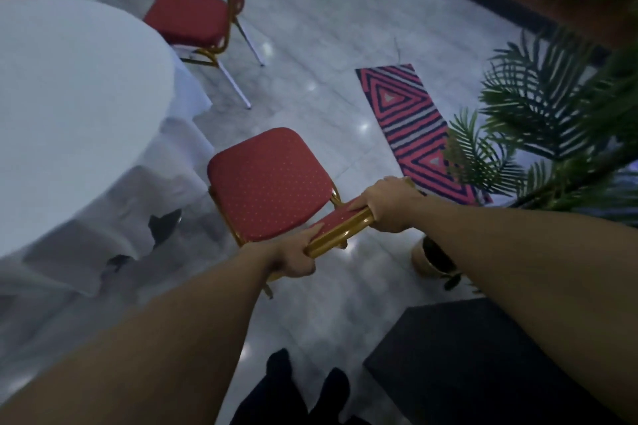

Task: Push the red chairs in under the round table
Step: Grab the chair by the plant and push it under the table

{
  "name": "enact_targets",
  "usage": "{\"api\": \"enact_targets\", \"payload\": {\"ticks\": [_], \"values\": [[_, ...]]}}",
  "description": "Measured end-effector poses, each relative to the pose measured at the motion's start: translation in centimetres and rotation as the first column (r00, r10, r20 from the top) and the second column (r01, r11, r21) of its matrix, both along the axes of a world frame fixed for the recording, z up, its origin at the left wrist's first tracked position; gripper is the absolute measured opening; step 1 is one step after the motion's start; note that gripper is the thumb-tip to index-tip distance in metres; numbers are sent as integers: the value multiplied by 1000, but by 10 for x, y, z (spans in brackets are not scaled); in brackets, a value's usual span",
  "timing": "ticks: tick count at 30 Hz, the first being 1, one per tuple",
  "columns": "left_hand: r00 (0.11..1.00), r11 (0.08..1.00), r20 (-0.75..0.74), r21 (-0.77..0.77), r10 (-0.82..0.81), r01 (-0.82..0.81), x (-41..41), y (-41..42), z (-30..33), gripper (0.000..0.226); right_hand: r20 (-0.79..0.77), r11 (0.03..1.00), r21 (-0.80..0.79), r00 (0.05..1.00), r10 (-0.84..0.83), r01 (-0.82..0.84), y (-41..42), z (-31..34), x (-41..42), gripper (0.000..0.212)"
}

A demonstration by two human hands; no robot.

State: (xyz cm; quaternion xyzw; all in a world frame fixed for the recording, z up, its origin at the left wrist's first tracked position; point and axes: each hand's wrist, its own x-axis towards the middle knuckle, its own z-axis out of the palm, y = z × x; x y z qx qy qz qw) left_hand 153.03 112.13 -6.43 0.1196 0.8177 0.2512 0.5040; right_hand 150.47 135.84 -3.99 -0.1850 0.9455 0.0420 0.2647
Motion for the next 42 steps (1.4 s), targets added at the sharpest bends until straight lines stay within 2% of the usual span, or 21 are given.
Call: {"api": "enact_targets", "payload": {"ticks": [6,12,16,21,27,31,33,39,42], "values": [[998,998,13,-5,64,-64,-30,-4,-6,102,32,994,-22,994,109,-108,-2,-1,-55,36],[981,991,139,-2,132,-133,-51,-4,-16,118,15,967,15,967,256,-256,-7,5,-96,32],[977,990,158,-23,143,-141,-71,-1,-17,116,19,938,5,938,347,-347,-9,13,-125,35],[971,980,136,-28,199,-197,-87,8,-17,106,15,914,7,914,405,-405,-8,17,-157,30],[931,941,141,-13,337,-339,-113,23,-22,109,33,872,-18,871,490,-490,2,15,-207,21],[849,865,191,-12,494,-501,-133,36,-22,115,60,825,-26,823,566,-565,3,13,-248,18],[799,823,224,-30,558,-567,-137,42,-21,116,60,809,-31,807,588,-587,2,8,-263,24],[664,688,200,-87,720,-720,-140,61,-15,117,82,734,-90,729,679,-673,-3,1,-293,17],[598,628,230,-89,768,-773,-141,69,-14,124,93,679,-96,672,734,-728,-8,4,-302,29]]}}
